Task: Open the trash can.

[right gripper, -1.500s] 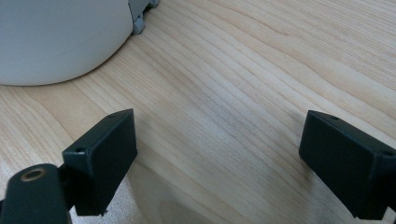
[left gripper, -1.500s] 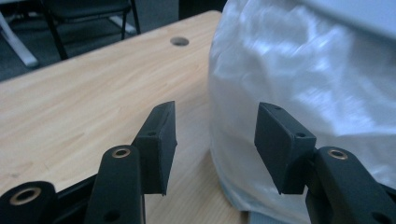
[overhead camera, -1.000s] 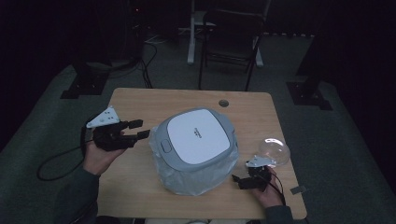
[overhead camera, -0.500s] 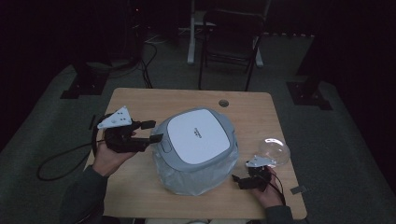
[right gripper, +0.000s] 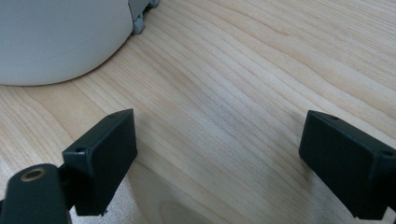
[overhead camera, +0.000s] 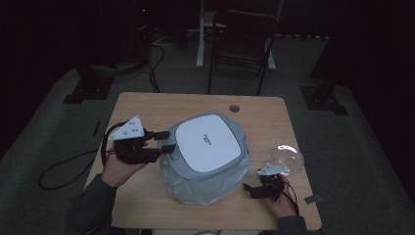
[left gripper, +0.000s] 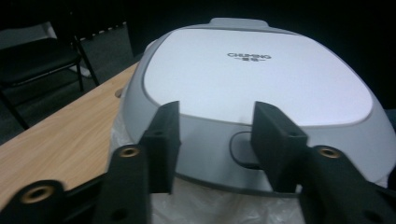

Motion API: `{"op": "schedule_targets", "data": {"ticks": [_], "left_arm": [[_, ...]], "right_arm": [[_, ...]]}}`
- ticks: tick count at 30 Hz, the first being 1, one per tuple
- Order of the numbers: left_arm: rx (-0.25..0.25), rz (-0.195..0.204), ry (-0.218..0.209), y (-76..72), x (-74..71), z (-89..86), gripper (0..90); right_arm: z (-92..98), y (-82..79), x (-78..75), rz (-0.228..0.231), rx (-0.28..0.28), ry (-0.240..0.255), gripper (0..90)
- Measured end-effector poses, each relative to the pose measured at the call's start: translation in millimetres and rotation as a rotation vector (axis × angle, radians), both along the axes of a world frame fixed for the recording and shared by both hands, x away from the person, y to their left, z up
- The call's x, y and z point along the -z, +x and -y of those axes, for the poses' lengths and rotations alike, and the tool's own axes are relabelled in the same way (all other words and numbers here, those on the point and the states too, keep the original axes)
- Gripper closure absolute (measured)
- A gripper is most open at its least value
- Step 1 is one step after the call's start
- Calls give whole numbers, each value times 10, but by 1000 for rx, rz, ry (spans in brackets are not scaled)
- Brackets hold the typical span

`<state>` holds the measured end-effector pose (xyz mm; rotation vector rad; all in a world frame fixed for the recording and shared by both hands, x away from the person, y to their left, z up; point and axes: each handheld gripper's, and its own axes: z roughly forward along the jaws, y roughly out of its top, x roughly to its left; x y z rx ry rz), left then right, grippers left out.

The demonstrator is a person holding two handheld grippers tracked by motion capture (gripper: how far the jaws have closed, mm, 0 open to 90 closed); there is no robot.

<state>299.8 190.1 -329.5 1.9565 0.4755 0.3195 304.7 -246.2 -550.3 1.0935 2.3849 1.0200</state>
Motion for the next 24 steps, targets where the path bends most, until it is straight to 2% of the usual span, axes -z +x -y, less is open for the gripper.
{"op": "schedule_targets", "data": {"ticks": [4, 11, 17, 21, 24], "left_arm": [[28, 17, 6, -51, -1, 15, 661], [78, 12, 11, -89, 2, 29, 778], [85, 8, 5, -95, 14, 19, 845], [69, 24, 7, -97, 12, 14, 849], [36, 36, 16, -79, -1, -4, 738]], "right_arm": [[-1, 0, 0, 0, 0, 1, 105], [0, 0, 0, 0, 0, 0, 105], [0, 0, 0, 0, 0, 0, 105], [0, 1, 0, 0, 0, 0, 105], [0, 1, 0, 0, 0, 1, 105]]}}
